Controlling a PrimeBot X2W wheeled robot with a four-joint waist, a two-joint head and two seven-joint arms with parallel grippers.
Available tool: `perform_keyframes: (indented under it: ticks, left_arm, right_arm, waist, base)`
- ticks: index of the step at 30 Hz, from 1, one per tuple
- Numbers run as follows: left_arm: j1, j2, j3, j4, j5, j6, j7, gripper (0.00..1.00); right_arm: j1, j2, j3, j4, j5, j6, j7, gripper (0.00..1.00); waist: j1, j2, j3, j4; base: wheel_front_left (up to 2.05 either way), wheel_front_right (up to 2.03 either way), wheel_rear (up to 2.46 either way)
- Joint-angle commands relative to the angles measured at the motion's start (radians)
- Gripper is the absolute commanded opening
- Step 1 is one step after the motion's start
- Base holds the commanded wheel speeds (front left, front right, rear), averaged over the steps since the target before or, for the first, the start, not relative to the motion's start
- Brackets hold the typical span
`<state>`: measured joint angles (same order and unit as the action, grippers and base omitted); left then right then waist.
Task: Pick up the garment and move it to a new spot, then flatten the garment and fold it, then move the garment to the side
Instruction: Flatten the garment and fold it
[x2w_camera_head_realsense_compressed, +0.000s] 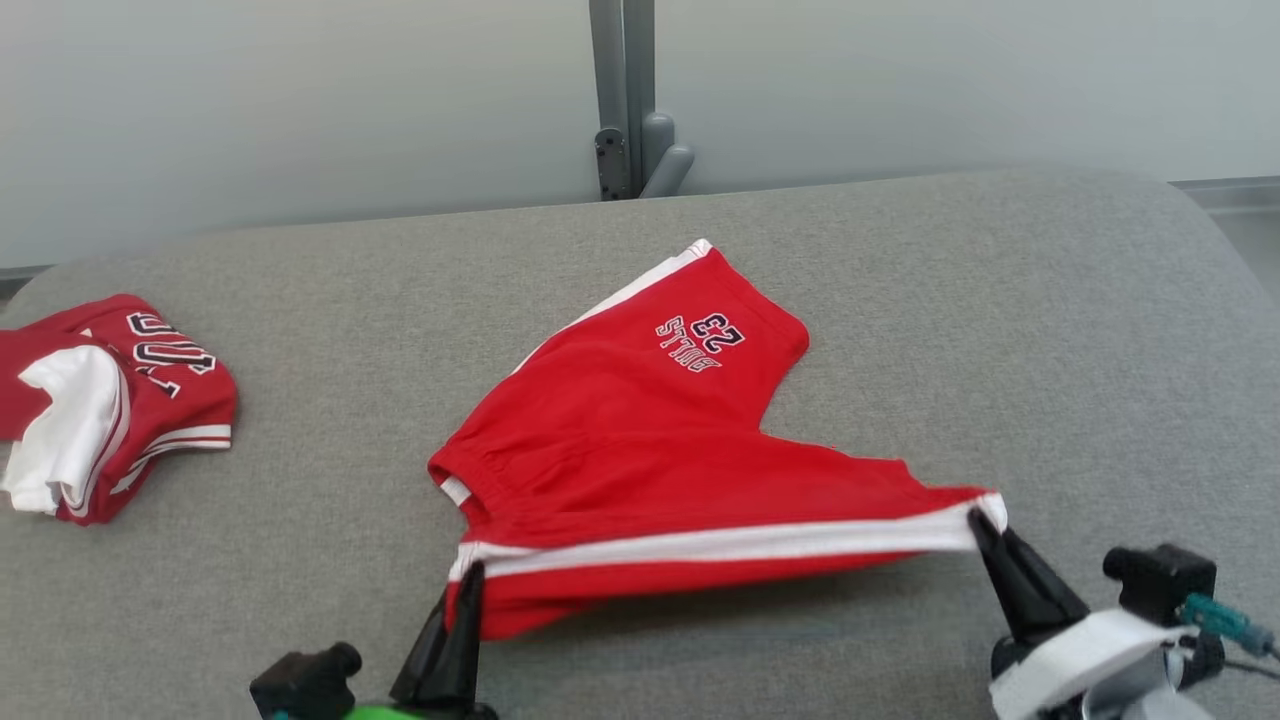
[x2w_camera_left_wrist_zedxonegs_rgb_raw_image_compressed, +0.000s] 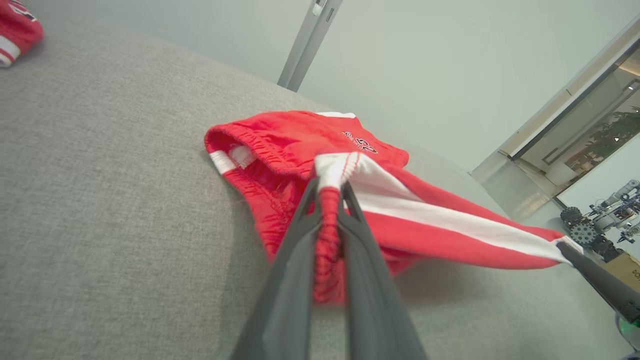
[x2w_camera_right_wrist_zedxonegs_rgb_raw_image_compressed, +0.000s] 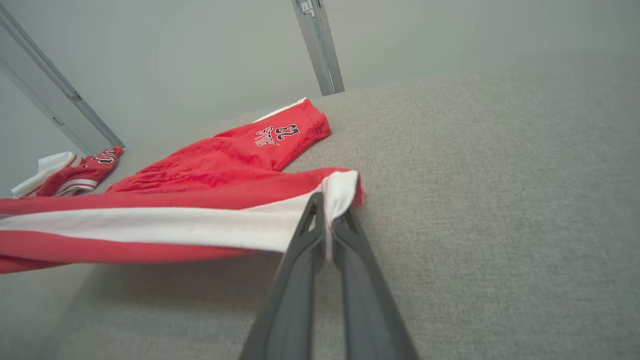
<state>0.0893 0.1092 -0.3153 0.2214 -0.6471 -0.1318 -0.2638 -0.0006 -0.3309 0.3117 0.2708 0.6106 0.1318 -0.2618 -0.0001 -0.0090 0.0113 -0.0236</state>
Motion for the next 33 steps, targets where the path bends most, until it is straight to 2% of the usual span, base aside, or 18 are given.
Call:
perform_keyframes:
  ticks: [1, 8, 17, 25, 33]
  left_arm:
    - [-0.042, -0.001, 0.011, -0.023, 0.006, 0.002, -0.001, 0.0]
    - [-0.198, -0.03, 0.014, -0.075, -0.022, 0.002, -0.001, 0.0]
    - [-0.369, -0.058, 0.006, -0.023, -0.091, 0.002, -0.001, 0.0]
    - [-0.445, -0.058, -0.045, -0.024, -0.177, 0.002, -0.001, 0.0]
    - [-0.523, -0.057, -0.074, -0.022, -0.174, 0.002, -0.001, 0.0]
  right_arm:
    - [-0.054, -0.005, -0.012, -0.007, -0.006, -0.002, -0.004, 0.0]
    - [-0.339, -0.016, 0.008, 0.116, -0.042, -0.002, 0.003, 0.0]
    - [-0.712, -0.013, 0.085, 0.347, -0.089, -0.002, 0.068, 0.0]
    - [-0.921, -0.002, 0.139, 0.518, -0.137, -0.002, 0.071, 0.0]
    - [-1.065, 0.012, 0.146, 0.655, -0.182, -0.002, 0.038, 0.0]
  waist:
    - [0.0001, 0.009, 0.041, 0.05]
    - [0.0001, 0.009, 0.175, 0.146]
    - [0.0001, 0.009, 0.352, 0.233]
    - [0.0001, 0.009, 0.457, 0.282]
    - [0.0001, 0.009, 0.53, 0.307]
  base:
    - [0.0, 0.0, 0.0]
    - [0.0, 0.0, 0.0]
    - [0.0, 0.0, 0.0]
    - [0.0, 0.0, 0.0]
    - [0.0, 0.0, 0.0]
